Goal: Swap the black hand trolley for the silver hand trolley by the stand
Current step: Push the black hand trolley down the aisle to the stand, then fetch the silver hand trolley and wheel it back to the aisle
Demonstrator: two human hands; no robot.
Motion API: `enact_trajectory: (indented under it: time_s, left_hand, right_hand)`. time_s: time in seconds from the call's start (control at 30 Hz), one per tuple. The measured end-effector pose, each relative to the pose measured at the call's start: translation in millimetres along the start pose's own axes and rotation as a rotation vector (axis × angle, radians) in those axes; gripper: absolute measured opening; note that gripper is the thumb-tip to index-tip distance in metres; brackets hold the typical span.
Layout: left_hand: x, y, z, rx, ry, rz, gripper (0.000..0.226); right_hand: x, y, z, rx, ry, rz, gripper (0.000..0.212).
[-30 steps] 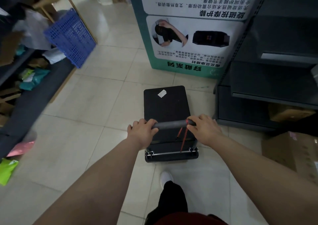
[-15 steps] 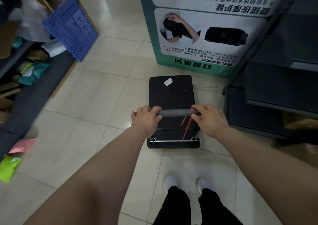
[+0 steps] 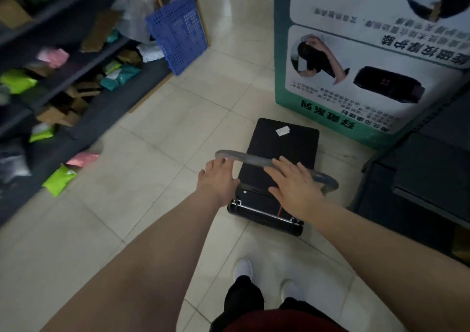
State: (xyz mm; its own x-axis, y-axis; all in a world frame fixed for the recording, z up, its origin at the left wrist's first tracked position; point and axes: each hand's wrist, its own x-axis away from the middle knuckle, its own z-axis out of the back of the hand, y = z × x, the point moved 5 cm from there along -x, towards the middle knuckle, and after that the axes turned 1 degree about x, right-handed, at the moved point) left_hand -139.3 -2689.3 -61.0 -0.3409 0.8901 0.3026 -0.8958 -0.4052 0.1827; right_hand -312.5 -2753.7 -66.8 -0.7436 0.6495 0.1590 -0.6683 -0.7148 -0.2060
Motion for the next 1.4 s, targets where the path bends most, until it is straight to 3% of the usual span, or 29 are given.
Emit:
enact_trajectory:
  time_s: [0.27,0.6,1.17,1.4]
  left_hand:
    - [130,-50,-33,0.007,-0.05,0.336,0.057]
    - [369,-127,-76,0.188,0.013,0.877,0.059]
    - [880,-184,-228,0.591,0.131,1.6,0.057]
    - [1027,-180,-272,0.696,0.16,1.87,0.057]
  right_hand:
    - [13,-77,-32,0.111,-0.297,0.349,0.051]
    - [103,-260,-69,0.272,-0.438,0.829,0.055]
    - [463,-624,-192,0.466,-0.545,1.484,0.054]
    - [583,-732,-233,0.538,-0.566,1.718,0.055]
